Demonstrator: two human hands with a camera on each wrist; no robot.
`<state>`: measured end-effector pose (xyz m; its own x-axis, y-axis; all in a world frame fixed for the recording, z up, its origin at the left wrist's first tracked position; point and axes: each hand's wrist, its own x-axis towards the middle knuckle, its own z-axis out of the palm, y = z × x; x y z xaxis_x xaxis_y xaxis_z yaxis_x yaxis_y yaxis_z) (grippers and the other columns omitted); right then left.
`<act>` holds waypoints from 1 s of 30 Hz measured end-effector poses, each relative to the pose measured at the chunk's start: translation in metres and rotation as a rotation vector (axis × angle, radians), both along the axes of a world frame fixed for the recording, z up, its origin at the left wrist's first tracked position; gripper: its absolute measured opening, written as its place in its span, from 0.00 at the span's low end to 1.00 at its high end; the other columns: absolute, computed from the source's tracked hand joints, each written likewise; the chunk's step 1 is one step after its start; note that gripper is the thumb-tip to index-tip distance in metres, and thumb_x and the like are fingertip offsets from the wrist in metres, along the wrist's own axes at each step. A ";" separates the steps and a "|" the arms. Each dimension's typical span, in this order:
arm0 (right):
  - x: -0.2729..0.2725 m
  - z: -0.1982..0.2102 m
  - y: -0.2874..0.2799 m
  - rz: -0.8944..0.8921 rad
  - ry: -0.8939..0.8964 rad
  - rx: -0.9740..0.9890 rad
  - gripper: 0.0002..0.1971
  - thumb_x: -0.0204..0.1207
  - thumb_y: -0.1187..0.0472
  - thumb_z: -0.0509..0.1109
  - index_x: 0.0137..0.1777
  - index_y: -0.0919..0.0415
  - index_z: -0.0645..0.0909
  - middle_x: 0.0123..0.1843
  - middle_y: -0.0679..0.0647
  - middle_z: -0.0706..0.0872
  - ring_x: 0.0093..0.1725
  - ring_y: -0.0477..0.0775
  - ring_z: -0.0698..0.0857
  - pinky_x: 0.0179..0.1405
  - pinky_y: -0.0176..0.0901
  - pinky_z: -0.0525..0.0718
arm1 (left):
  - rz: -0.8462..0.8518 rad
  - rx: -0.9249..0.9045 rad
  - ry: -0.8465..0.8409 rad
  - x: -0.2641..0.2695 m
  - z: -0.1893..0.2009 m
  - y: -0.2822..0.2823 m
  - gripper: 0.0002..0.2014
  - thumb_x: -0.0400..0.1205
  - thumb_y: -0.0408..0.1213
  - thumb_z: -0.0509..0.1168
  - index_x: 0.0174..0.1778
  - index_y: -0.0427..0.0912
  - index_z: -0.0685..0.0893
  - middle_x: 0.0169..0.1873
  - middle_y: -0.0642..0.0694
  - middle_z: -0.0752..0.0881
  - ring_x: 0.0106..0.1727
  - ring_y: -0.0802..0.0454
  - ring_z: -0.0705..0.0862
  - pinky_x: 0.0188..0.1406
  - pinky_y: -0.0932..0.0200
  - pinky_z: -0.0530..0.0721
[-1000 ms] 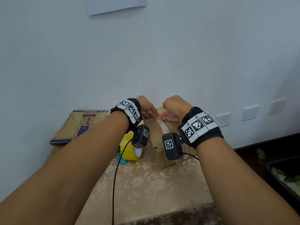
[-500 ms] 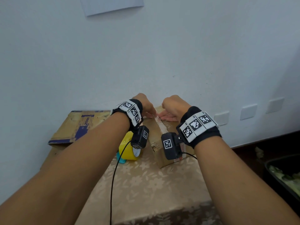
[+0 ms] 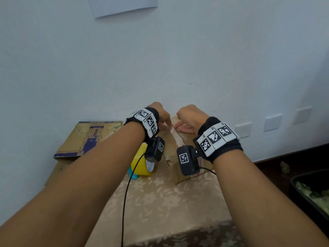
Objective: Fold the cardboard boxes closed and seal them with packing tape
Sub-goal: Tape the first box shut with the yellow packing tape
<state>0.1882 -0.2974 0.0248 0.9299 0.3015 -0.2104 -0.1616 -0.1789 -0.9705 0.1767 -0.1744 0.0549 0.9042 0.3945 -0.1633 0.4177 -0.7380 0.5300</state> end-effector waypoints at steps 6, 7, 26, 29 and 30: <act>-0.002 -0.001 0.000 0.006 -0.017 -0.013 0.06 0.86 0.63 0.60 0.50 0.63 0.78 0.54 0.65 0.89 0.48 0.58 0.88 0.38 0.40 0.87 | -0.054 0.070 0.061 -0.001 -0.005 -0.002 0.21 0.78 0.35 0.77 0.64 0.32 0.82 0.62 0.35 0.85 0.62 0.38 0.89 0.65 0.41 0.87; -0.002 -0.002 0.000 0.005 -0.016 -0.014 0.07 0.86 0.64 0.60 0.48 0.63 0.77 0.54 0.65 0.89 0.47 0.57 0.87 0.37 0.39 0.86 | -0.048 0.084 0.055 -0.001 -0.004 0.000 0.22 0.78 0.34 0.77 0.66 0.31 0.81 0.63 0.34 0.84 0.62 0.37 0.89 0.64 0.40 0.87; -0.003 0.005 -0.005 -0.058 0.050 -0.004 0.08 0.85 0.65 0.58 0.43 0.63 0.71 0.55 0.69 0.90 0.49 0.62 0.89 0.62 0.54 0.90 | 0.072 -0.565 0.003 -0.003 0.007 -0.003 0.16 0.89 0.24 0.55 0.70 0.34 0.79 0.52 0.35 0.86 0.51 0.44 0.87 0.58 0.50 0.88; -0.005 0.006 -0.005 -0.050 0.061 0.002 0.05 0.85 0.64 0.58 0.53 0.66 0.73 0.56 0.69 0.90 0.48 0.60 0.88 0.60 0.50 0.90 | 0.081 -0.585 -0.120 0.003 0.011 0.003 0.17 0.88 0.23 0.55 0.70 0.36 0.81 0.65 0.36 0.81 0.61 0.42 0.83 0.66 0.48 0.86; -0.005 0.006 -0.005 -0.052 0.057 0.004 0.06 0.85 0.64 0.58 0.57 0.65 0.73 0.56 0.69 0.90 0.47 0.60 0.88 0.59 0.48 0.90 | 0.092 -0.589 -0.168 0.005 0.012 0.004 0.16 0.87 0.22 0.56 0.67 0.36 0.82 0.64 0.37 0.81 0.60 0.41 0.83 0.64 0.48 0.86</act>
